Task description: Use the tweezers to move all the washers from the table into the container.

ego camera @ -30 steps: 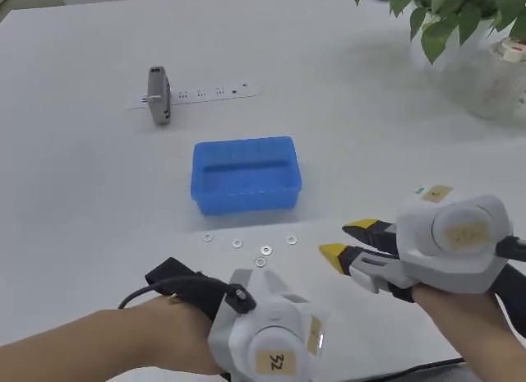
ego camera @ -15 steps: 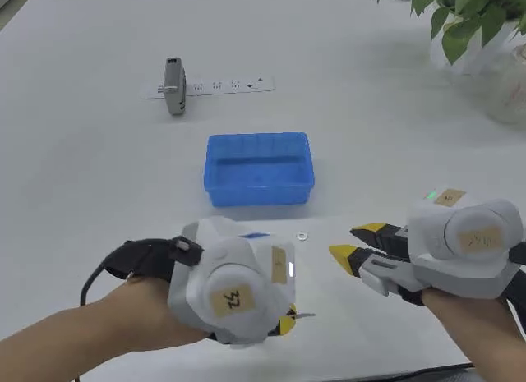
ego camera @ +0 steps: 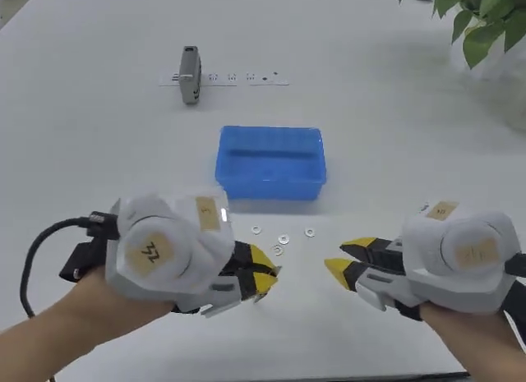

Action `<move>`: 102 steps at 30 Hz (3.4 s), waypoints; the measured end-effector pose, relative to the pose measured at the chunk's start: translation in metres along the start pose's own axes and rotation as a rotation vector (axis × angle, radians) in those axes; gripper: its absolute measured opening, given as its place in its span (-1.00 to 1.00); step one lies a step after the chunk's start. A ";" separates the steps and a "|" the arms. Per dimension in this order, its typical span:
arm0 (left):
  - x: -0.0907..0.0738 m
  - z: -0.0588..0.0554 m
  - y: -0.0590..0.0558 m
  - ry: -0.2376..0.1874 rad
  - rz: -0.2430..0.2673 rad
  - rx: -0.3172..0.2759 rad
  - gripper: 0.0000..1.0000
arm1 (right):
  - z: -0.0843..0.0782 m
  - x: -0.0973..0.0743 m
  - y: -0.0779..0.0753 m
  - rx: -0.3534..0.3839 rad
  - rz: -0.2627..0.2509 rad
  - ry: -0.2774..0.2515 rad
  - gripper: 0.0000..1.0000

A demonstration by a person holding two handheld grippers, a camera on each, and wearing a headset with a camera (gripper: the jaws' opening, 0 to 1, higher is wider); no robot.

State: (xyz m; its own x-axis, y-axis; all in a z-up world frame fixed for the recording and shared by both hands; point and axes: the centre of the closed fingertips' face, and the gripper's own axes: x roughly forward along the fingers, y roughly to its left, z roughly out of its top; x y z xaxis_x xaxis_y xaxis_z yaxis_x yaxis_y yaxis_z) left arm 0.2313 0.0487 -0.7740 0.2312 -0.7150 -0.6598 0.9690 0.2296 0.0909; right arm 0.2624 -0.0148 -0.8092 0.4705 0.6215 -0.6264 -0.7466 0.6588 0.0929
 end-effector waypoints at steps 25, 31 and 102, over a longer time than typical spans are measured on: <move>-0.029 -0.021 0.014 -0.066 0.073 -0.140 -1.00 | 0.027 0.059 0.087 -0.201 0.336 0.042 -0.51; -0.034 -0.018 0.023 -0.081 0.090 -0.155 -1.00 | 0.031 0.064 0.084 -0.183 0.329 0.031 -0.51; -0.097 -0.081 0.020 -0.023 0.881 -0.494 0.80 | 0.110 0.107 0.007 -0.139 0.204 -0.109 -0.94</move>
State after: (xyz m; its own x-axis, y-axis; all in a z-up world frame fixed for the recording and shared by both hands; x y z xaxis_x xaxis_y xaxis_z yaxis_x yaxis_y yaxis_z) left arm 0.2213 0.1765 -0.7684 0.8541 -0.1703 -0.4914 0.3093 0.9260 0.2165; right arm 0.3597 0.1028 -0.7901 0.3459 0.7824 -0.5179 -0.8850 0.4554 0.0970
